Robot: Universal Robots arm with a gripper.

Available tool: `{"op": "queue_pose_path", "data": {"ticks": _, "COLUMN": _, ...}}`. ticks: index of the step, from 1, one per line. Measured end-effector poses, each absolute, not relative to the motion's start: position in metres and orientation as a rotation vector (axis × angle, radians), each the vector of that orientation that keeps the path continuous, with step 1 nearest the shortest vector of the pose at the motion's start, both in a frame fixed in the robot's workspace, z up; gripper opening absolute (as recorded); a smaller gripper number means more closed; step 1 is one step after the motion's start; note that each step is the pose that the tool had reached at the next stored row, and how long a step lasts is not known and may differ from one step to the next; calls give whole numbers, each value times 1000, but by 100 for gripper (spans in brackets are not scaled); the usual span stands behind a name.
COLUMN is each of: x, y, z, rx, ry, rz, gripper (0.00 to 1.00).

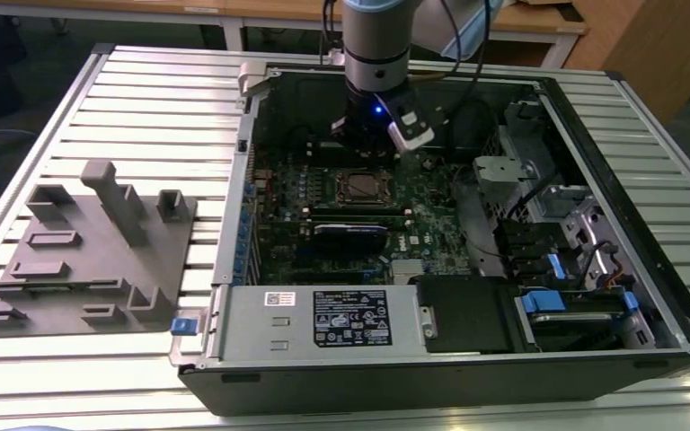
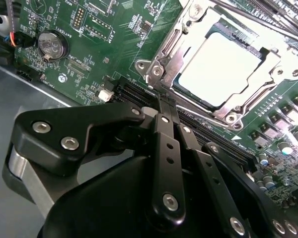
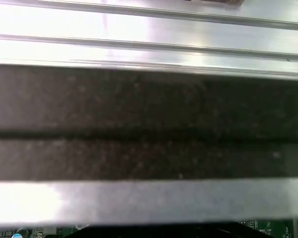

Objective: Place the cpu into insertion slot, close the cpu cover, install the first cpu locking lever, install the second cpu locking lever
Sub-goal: 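Install the first cpu locking lever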

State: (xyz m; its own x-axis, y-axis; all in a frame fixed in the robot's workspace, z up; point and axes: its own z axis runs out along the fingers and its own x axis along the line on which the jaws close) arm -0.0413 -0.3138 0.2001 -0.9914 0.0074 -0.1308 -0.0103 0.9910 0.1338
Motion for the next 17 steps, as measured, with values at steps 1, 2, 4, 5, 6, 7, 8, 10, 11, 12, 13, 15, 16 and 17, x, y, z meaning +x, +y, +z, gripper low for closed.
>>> {"op": "queue_pose_path", "data": {"ticks": 1, "x": -41, "y": -314, "z": 201, "rx": -2, "ry": 3003, "rz": 203, "gripper": 11}}
{"op": "queue_pose_path", "data": {"ticks": 2, "x": -41, "y": -314, "z": 202, "rx": -2, "ry": 3003, "rz": 204, "gripper": 11}}
{"op": "queue_pose_path", "data": {"ticks": 4, "x": -41, "y": -314, "z": 202, "rx": 0, "ry": 3003, "rz": 211, "gripper": 11}}
{"op": "queue_pose_path", "data": {"ticks": 5, "x": -41, "y": -314, "z": 202, "rx": 1, "ry": 3003, "rz": 213, "gripper": 11}}
{"op": "queue_pose_path", "data": {"ticks": 6, "x": -41, "y": -314, "z": 202, "rx": 2, "ry": 3002, "rz": 214, "gripper": 11}}
{"op": "queue_pose_path", "data": {"ticks": 7, "x": -41, "y": -314, "z": 202, "rx": 2, "ry": 3002, "rz": 214, "gripper": 11}}
{"op": "queue_pose_path", "data": {"ticks": 8, "x": -41, "y": -314, "z": 202, "rx": 3, "ry": 3002, "rz": 214, "gripper": 11}}
{"op": "queue_pose_path", "data": {"ticks": 10, "x": -42, "y": -314, "z": 202, "rx": 3, "ry": 3002, "rz": 214, "gripper": 11}}
{"op": "queue_pose_path", "data": {"ticks": 11, "x": -42, "y": -314, "z": 202, "rx": 3, "ry": 3002, "rz": 214, "gripper": 11}}
{"op": "queue_pose_path", "data": {"ticks": 12, "x": -42, "y": -314, "z": 202, "rx": 3, "ry": 3002, "rz": 214, "gripper": 11}}
{"op": "queue_pose_path", "data": {"ticks": 13, "x": -42, "y": -314, "z": 202, "rx": 4, "ry": 3002, "rz": 214, "gripper": 11}}
{"op": "queue_pose_path", "data": {"ticks": 15, "x": -43, "y": -314, "z": 202, "rx": 3, "ry": 3002, "rz": 214, "gripper": 11}}
{"op": "queue_pose_path", "data": {"ticks": 16, "x": -43, "y": -314, "z": 202, "rx": 3, "ry": 3002, "rz": 214, "gripper": 11}}
{"op": "queue_pose_path", "data": {"ticks": 17, "x": -43, "y": -314, "z": 202, "rx": 4, "ry": 3002, "rz": 214, "gripper": 11}}
